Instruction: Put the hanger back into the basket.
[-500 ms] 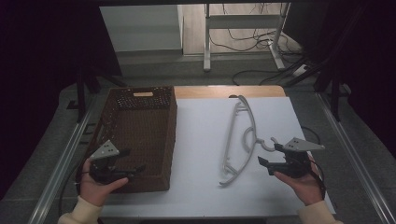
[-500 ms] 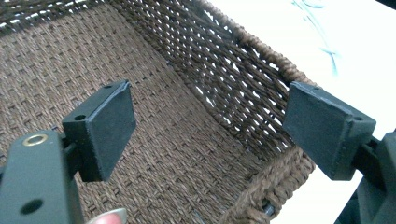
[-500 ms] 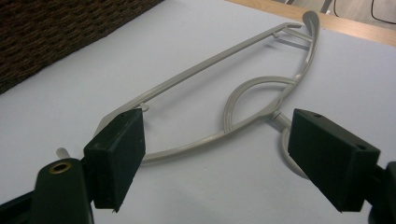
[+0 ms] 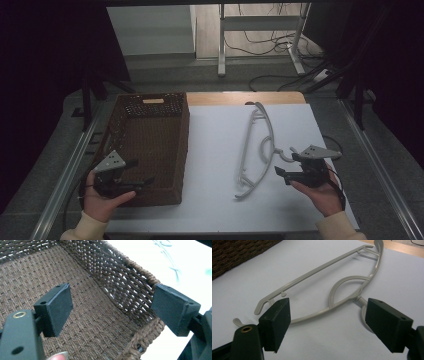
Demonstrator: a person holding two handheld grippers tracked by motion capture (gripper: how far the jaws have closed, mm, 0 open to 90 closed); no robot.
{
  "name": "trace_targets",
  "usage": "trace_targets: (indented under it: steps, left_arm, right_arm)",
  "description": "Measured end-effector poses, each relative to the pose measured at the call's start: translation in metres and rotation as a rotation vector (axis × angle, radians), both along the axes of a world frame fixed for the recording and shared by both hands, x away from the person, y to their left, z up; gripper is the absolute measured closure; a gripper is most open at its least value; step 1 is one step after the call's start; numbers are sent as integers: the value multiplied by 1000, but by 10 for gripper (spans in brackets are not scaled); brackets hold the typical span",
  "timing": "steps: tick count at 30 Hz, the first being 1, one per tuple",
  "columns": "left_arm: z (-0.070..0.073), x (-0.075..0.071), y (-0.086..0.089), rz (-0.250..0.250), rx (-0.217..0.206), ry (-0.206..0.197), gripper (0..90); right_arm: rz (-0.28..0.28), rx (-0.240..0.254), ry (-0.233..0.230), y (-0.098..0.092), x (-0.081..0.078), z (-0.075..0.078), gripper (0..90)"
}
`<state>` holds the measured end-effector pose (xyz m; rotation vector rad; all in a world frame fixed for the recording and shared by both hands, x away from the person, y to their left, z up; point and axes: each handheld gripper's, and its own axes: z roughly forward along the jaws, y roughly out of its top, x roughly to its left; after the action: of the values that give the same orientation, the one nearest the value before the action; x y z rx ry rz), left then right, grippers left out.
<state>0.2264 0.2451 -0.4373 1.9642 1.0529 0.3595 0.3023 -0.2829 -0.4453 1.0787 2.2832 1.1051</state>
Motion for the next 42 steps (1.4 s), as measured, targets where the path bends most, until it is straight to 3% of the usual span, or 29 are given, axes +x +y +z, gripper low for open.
trace_targets:
  steps: [11,20,31,42]
  left_arm:
    - [6,-6,-6,-20,9,-18,176]
    - [2,-3,-4,-21,12,-6,177]
    - [3,-4,-3,-17,13,-11,178]
    - [5,-5,-2,-11,13,-14,180]
  right_arm:
    - [10,-4,-15,6,-7,6,213]
    - [19,-9,-2,6,-4,4,223]
    - [34,-62,13,10,-2,1,232]
    - [-35,-89,79,6,21,-3,273]
